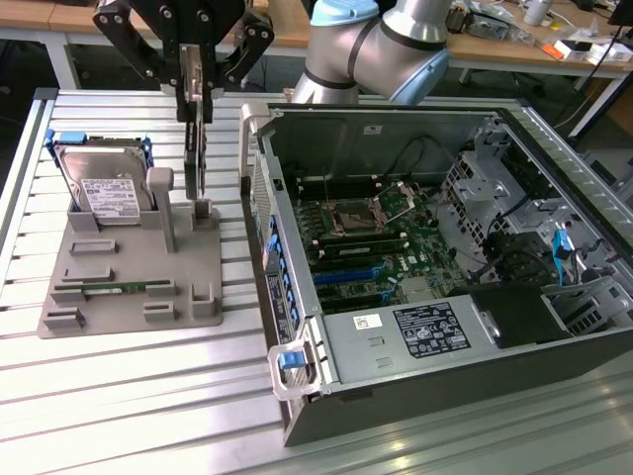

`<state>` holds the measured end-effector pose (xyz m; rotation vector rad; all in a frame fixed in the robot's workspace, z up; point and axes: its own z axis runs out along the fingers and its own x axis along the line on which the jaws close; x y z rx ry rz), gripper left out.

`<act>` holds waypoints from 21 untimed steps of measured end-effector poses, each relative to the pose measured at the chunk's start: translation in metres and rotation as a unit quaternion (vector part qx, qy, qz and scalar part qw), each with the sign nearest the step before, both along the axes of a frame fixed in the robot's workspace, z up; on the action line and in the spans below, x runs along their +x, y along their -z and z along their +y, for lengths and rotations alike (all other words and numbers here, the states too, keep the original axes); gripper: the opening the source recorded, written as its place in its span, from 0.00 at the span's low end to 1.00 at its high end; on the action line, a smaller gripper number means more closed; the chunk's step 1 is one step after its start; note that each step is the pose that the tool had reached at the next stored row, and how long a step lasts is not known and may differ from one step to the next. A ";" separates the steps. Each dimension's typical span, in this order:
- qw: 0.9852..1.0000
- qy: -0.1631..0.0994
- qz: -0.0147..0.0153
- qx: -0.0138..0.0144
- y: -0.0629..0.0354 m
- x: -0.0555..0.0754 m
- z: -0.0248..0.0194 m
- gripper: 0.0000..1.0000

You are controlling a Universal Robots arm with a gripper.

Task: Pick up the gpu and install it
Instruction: 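Pick up the gpu and move the gpu toward the slot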

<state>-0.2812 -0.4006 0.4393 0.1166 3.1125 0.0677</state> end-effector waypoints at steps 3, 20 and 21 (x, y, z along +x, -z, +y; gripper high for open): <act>1.000 0.000 0.000 0.000 -0.0089 0.000 0.0000 0.26; 1.000 0.000 0.000 0.000 -0.0541 0.000 0.0000 0.26; 1.000 0.000 0.000 0.000 -0.0555 0.000 0.0000 0.26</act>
